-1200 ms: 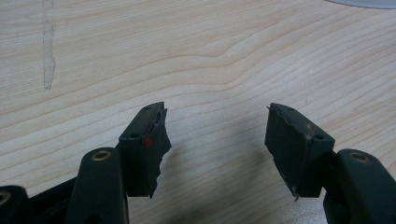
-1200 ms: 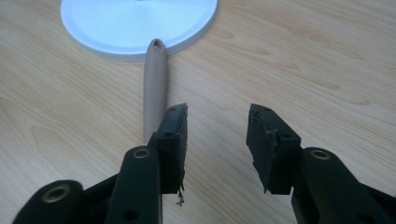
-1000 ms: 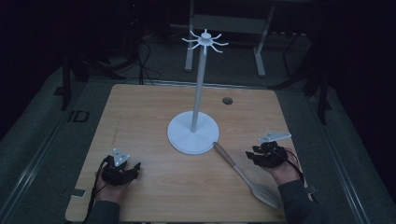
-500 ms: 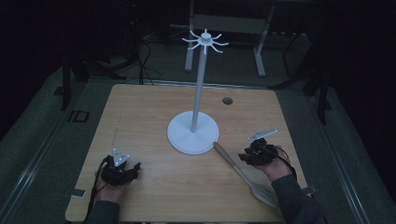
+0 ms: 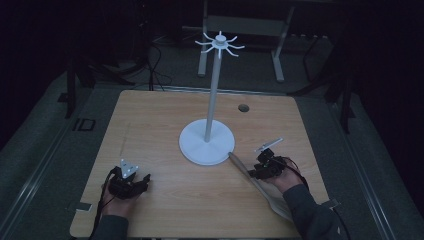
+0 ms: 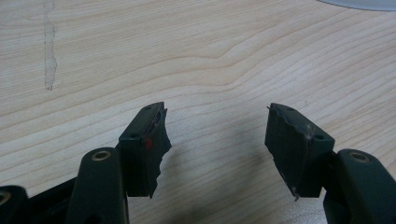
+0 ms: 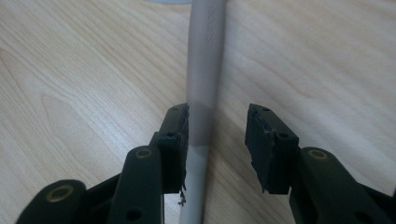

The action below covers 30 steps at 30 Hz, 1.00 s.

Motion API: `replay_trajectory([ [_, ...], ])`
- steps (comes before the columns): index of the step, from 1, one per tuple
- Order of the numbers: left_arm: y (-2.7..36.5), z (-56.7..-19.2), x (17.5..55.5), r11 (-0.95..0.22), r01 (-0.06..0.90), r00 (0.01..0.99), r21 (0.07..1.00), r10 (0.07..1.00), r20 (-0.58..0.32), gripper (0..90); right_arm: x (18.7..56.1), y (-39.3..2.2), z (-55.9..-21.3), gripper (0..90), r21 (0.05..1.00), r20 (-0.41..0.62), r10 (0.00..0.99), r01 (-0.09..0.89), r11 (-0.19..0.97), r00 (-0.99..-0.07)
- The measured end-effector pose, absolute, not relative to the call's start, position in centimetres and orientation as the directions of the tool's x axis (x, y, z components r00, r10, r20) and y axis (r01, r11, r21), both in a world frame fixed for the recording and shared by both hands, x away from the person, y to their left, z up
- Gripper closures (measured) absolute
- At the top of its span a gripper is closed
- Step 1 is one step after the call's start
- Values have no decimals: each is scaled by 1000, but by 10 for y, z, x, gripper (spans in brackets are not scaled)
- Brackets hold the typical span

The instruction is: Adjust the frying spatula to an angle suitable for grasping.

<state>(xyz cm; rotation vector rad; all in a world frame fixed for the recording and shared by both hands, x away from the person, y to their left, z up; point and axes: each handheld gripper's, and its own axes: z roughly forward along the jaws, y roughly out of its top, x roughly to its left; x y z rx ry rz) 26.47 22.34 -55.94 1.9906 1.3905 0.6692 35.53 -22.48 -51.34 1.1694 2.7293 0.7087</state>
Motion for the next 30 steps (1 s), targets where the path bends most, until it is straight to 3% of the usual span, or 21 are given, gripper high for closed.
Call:
replay_trajectory([
  [9,223,-559,265,-260,636,320,727,946,58,389,362,-220,-529,594,404,143,699,686,605,-700],
  [15,223,-559,265,-259,635,320,728,946,58,389,363,-216,-532,682,392,148,703,694,604,-696],
  [22,223,-559,265,-259,634,320,729,946,57,389,354,-202,-531,709,388,33,691,646,657,-723],
  [30,223,-559,265,-260,635,321,728,945,59,389,350,-195,-532,720,390,-15,693,634,668,-721],
])
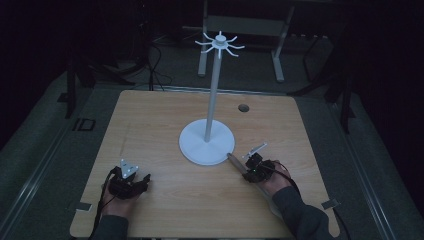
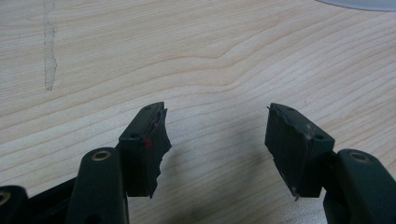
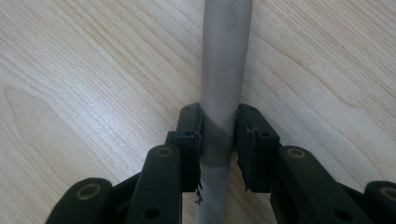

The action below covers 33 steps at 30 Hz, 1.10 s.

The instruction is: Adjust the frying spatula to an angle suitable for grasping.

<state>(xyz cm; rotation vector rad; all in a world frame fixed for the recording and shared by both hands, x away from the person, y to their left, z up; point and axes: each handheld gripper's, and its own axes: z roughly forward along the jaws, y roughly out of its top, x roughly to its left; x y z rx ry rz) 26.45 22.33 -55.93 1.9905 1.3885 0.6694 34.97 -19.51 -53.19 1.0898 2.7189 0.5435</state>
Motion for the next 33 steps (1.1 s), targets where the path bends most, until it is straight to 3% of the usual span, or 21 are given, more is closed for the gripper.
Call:
replay_trajectory([
  [11,223,-559,265,-263,636,322,726,945,60,389,349,-193,-532,733,396,-31,694,629,669,-719],
  [33,223,-560,265,-265,636,322,725,945,62,389,349,-206,-512,735,511,-41,734,617,598,-678],
])
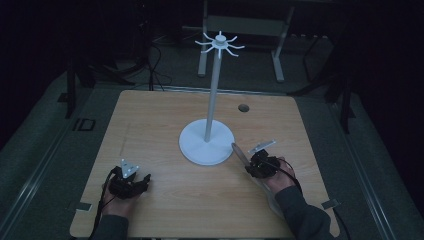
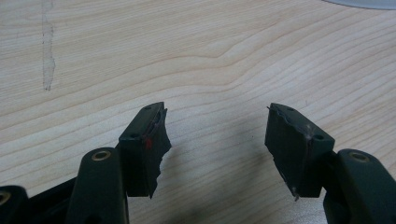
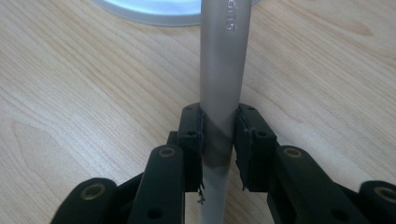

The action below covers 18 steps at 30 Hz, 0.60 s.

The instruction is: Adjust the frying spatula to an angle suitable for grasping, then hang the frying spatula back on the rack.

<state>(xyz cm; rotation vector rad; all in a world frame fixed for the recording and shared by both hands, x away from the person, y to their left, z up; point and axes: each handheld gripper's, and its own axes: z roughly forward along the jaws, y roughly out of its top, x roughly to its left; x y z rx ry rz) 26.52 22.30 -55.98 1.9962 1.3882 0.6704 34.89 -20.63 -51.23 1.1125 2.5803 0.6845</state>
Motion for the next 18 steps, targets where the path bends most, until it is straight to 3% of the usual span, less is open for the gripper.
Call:
replay_trajectory([
  [18,223,-559,265,-263,635,320,727,945,62,389,344,-214,-492,735,620,-41,769,588,520,-637],
])
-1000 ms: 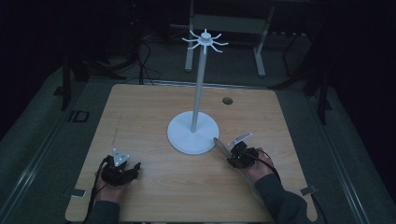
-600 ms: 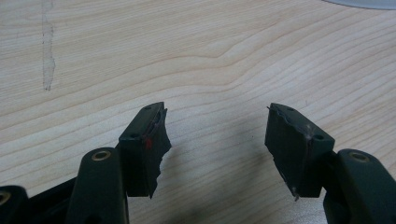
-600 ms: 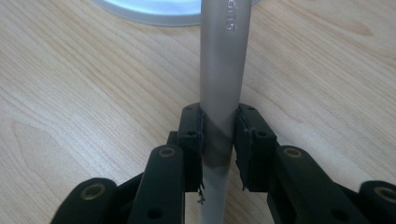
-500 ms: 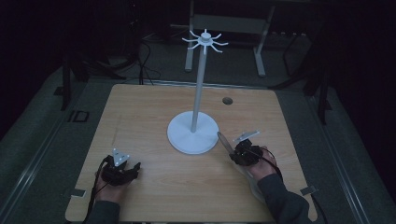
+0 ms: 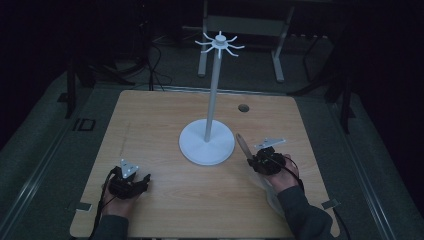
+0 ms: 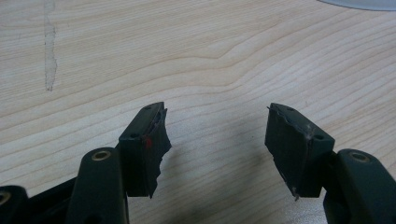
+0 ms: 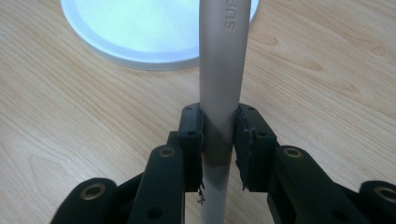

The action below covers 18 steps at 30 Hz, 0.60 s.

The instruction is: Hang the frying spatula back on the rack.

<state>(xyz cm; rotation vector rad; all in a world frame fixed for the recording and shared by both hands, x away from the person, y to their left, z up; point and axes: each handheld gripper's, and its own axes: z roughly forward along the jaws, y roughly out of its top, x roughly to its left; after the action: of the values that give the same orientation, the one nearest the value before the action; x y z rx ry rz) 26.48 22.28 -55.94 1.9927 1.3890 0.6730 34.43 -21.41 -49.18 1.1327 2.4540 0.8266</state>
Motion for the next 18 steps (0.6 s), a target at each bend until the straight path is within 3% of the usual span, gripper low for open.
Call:
replay_trajectory([
  [18,223,-559,265,-259,632,319,730,946,59,389,341,-213,-474,733,692,-38,778,545,474,-627],
])
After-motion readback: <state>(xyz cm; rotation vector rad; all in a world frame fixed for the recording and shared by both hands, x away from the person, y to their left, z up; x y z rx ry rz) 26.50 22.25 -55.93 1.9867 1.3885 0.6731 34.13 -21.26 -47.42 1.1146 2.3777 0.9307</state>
